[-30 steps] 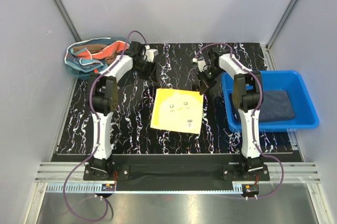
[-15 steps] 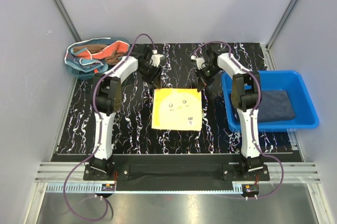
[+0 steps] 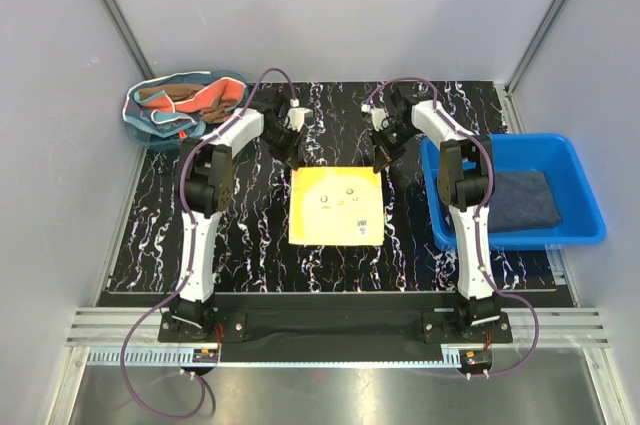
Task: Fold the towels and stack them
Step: Fold the towel
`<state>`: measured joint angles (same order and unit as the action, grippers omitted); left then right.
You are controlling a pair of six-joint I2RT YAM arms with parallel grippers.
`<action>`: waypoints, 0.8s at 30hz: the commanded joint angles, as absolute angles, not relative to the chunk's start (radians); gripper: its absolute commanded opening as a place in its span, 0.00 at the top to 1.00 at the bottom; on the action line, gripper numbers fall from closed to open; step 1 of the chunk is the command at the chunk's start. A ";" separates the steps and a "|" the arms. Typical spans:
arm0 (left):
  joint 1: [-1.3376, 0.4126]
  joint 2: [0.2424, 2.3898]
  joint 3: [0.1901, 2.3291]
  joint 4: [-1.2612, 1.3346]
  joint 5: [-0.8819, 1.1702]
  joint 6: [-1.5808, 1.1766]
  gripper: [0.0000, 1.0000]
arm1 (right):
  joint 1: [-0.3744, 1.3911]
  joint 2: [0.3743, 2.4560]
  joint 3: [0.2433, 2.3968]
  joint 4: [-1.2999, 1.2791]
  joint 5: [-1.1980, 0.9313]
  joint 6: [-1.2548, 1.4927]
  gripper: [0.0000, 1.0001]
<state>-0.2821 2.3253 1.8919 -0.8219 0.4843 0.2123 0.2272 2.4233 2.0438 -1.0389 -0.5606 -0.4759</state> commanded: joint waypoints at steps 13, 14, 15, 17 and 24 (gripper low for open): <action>-0.287 2.112 1.858 -0.775 0.380 0.192 1.00 | 0.264 2.149 1.837 -0.728 -0.450 -0.479 1.00; -0.288 2.094 1.830 -0.753 0.376 0.190 1.00 | 0.265 2.129 1.810 -0.710 -0.443 -0.482 1.00; -0.290 2.065 1.816 -0.744 0.370 0.186 1.00 | 0.271 2.093 1.783 -0.669 -0.436 -0.482 1.00; -0.299 2.039 1.789 -0.736 0.354 0.186 1.00 | 0.287 2.051 1.694 -0.629 -0.430 -0.498 1.00; -0.321 1.892 1.634 -0.678 0.313 0.175 1.00 | 0.311 1.830 1.438 -0.416 -0.359 -0.460 1.00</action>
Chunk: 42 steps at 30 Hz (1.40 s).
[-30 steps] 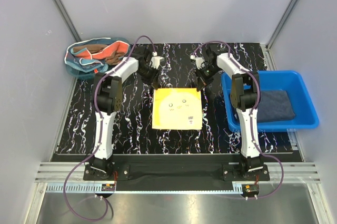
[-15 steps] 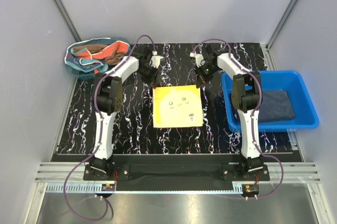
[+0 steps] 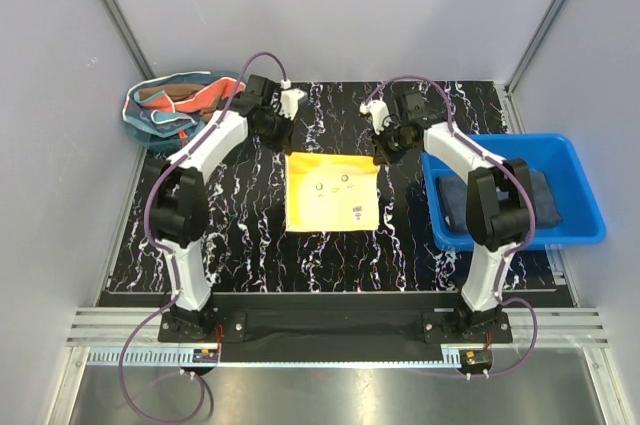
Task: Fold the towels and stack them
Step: Fold the towel
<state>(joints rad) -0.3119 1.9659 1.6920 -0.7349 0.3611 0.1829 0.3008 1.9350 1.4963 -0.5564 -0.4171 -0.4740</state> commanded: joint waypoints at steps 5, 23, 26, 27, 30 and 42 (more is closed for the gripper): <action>-0.345 1.818 1.542 -0.681 0.261 0.178 1.00 | 0.339 1.761 1.313 -0.393 -0.313 -0.442 1.00; -0.428 1.651 1.335 -0.684 0.224 0.103 1.00 | 0.436 1.519 1.062 -0.393 -0.216 -0.265 1.00; -0.443 1.644 1.313 -0.698 0.221 0.094 1.00 | 0.451 1.511 1.043 -0.419 -0.213 -0.244 1.00; -0.449 1.644 1.307 -0.698 0.221 0.091 1.00 | 0.459 1.505 1.039 -0.419 -0.212 -0.238 1.00; -0.460 1.640 1.275 -0.693 0.229 0.077 1.00 | 0.471 1.491 1.017 -0.423 -0.215 -0.212 1.00; -0.502 1.601 1.189 -0.715 0.227 0.046 1.00 | 0.497 1.480 0.948 -0.448 -0.218 -0.141 1.00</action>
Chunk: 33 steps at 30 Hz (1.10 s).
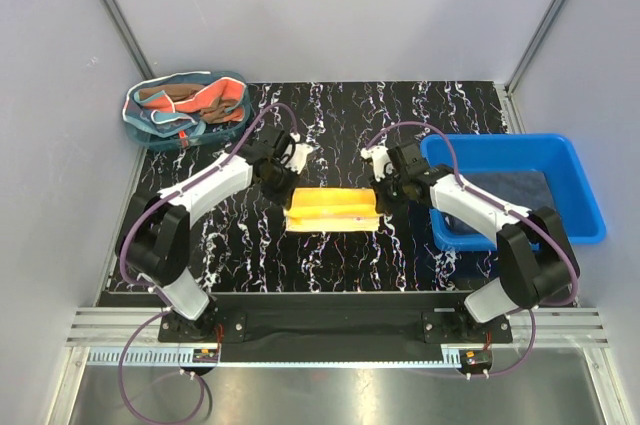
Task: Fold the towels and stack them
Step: Fold the towel
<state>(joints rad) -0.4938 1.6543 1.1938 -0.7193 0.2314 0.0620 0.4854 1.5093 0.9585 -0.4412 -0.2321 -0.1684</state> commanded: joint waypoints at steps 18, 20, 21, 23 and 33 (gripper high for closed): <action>-0.532 1.566 1.236 -0.743 0.145 -0.072 0.59 | 0.497 1.445 1.002 -0.548 -0.275 -0.006 0.60; -0.537 1.569 1.209 -0.657 0.176 -0.130 0.59 | 0.497 1.460 1.015 -0.532 -0.273 0.035 0.62; -0.540 1.577 1.178 -0.626 0.190 -0.147 0.59 | 0.497 1.471 1.031 -0.526 -0.272 0.064 0.65; -0.541 1.598 1.157 -0.574 0.181 -0.193 0.60 | 0.497 1.508 1.038 -0.515 -0.249 0.101 0.69; -0.538 1.726 1.147 -0.630 -0.089 -0.359 0.62 | 0.506 1.641 0.965 -0.437 -0.144 0.249 0.78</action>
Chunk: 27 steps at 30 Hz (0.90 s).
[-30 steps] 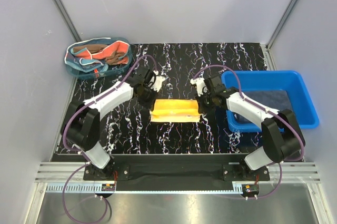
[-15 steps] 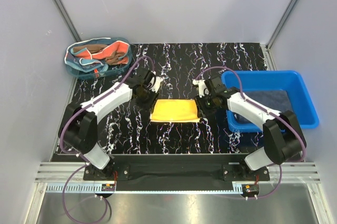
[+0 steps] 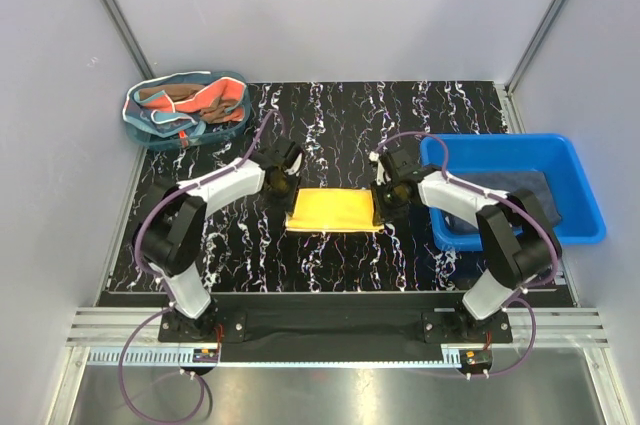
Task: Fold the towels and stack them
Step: Fold the towel
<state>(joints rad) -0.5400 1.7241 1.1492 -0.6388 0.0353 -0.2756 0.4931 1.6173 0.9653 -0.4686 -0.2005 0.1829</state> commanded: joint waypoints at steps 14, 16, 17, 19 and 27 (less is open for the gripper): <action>-0.522 1.700 1.262 -0.764 -0.236 -0.439 0.50 | 0.506 1.569 1.058 -0.520 -0.140 0.308 0.59; -0.511 1.666 1.266 -0.746 -0.175 -0.440 0.48 | 0.506 1.551 1.092 -0.540 -0.135 0.319 0.54; -0.505 1.658 1.258 -0.733 -0.129 -0.442 0.47 | 0.505 1.548 1.112 -0.545 -0.124 0.328 0.53; -0.506 1.654 1.249 -0.709 -0.101 -0.442 0.45 | 0.506 1.551 1.130 -0.560 -0.106 0.330 0.48; -0.491 1.750 1.152 -0.588 0.003 -0.472 0.49 | 0.492 1.601 1.155 -0.565 -0.040 0.351 0.37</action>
